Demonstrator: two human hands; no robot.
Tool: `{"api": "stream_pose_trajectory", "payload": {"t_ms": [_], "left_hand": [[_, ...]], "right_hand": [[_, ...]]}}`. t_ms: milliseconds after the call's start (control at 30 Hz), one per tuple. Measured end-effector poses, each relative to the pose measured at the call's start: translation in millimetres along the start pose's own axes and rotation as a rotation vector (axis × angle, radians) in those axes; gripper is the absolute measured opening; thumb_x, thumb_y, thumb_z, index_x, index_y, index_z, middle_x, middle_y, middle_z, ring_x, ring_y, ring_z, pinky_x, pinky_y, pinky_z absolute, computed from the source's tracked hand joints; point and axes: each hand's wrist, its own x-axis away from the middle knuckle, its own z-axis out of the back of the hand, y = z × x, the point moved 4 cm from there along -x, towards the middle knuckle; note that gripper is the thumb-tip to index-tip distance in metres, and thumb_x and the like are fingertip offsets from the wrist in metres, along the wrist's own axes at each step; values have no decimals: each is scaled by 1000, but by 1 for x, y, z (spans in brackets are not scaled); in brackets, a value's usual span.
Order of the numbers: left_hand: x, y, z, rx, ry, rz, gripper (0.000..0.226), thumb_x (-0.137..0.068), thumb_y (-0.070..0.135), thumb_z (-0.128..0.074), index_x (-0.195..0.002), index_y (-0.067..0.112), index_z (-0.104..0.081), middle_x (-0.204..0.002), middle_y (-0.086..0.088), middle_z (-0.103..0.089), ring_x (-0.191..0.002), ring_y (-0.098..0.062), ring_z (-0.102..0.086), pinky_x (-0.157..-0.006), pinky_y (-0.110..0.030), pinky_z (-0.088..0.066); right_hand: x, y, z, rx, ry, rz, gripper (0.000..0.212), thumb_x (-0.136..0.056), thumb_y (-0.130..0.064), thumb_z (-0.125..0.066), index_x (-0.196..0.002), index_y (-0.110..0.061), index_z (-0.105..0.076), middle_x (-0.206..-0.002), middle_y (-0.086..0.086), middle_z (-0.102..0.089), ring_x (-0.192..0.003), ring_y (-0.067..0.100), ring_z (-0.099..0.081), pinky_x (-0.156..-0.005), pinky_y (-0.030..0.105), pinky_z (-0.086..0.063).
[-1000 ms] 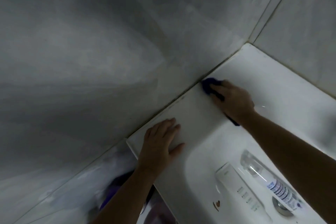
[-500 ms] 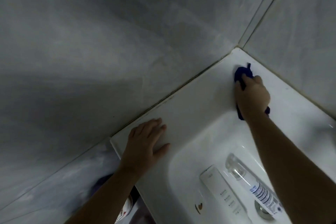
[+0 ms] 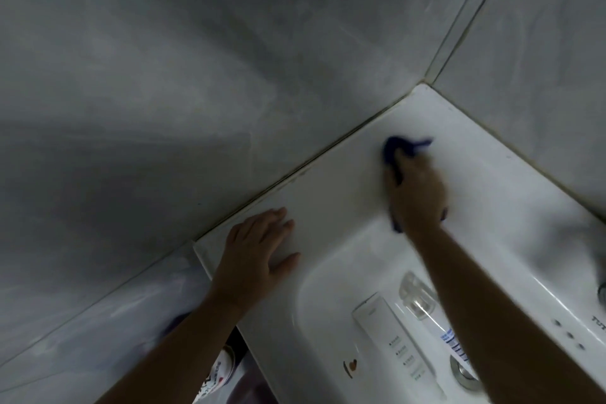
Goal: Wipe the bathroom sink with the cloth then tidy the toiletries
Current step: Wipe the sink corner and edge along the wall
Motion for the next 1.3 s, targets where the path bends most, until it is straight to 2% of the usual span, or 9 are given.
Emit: {"api": "stream_pose_trajectory", "payload": {"t_ms": [100,167,333,567,733,767,933,1133,1300], "left_hand": [[0,1,1,3,-19,4,47,-80,47,-51,-114,16,-64,-124,-4,-60,-114,-15,-46,-90,-31,-38],[2,-1,1,26,-42,-3,48,-81,46,-50,-115,14,-64,-125,-6,-59,-115,-16,-45,-92,-31,-35],[25,-10,15,-21,26,-1,48,-92,48,-39,-106,12,-67,-124,-14,-59,-119,-24,-42,-97,-34,-32],[97,-34,33,-74,31,173,48,-91,58,-32,-116,24,-54,-126,-6,-59,-118,-21,-44,-93,-43,-39],[99,-40,30,-13,8,150,50,-86,56,-43,-117,20,-60,-127,-6,-58,-121,-19,-44,-95,-43,-42],[99,-41,30,22,15,145,49,-85,54,-46,-119,21,-57,-128,-7,-57,-122,-20,-44,-95,-44,-43],[98,-43,29,62,63,120,50,-88,59,-40,-120,22,-53,-127,-8,-57,-122,-19,-42,-97,-36,-43],[97,-42,28,70,62,143,56,-89,58,-35,-118,16,-58,-125,-10,-58,-121,-20,-39,-96,-40,-39],[113,-35,37,128,121,328,49,-80,51,-50,-119,22,-47,-125,-13,-57,-116,-24,-47,-89,-44,-47]], "right_hand": [[59,-52,-11,-147,-116,471,37,-83,-26,-44,-109,-9,-65,-94,12,-65,-68,29,-63,-53,31,-53],[45,-48,-9,-124,-167,610,38,-84,-29,-44,-108,-10,-65,-91,12,-65,-66,29,-64,-51,30,-53],[-16,-21,-8,-22,20,-2,34,-91,-25,-48,-119,-10,-58,-107,17,-57,-87,36,-59,-61,30,-36],[82,-113,-33,-193,-292,727,38,-87,-32,-42,-113,-13,-63,-95,12,-64,-70,31,-63,-51,34,-53],[0,-78,-30,-14,-94,135,34,-92,-28,-45,-119,-11,-57,-111,16,-55,-90,36,-57,-62,31,-35],[17,-94,-31,-44,-110,145,34,-92,-28,-45,-119,-11,-56,-114,16,-54,-92,36,-56,-62,32,-36],[109,-154,-43,-219,-324,765,39,-87,-34,-43,-117,-18,-61,-106,11,-63,-79,33,-64,-59,38,-54],[26,-95,-33,-29,-115,181,34,-92,-27,-46,-123,-15,-56,-117,14,-55,-91,35,-57,-64,31,-38],[137,-148,-33,-231,-285,689,38,-85,-34,-44,-112,-16,-64,-100,8,-66,-71,27,-65,-54,32,-54]]}}
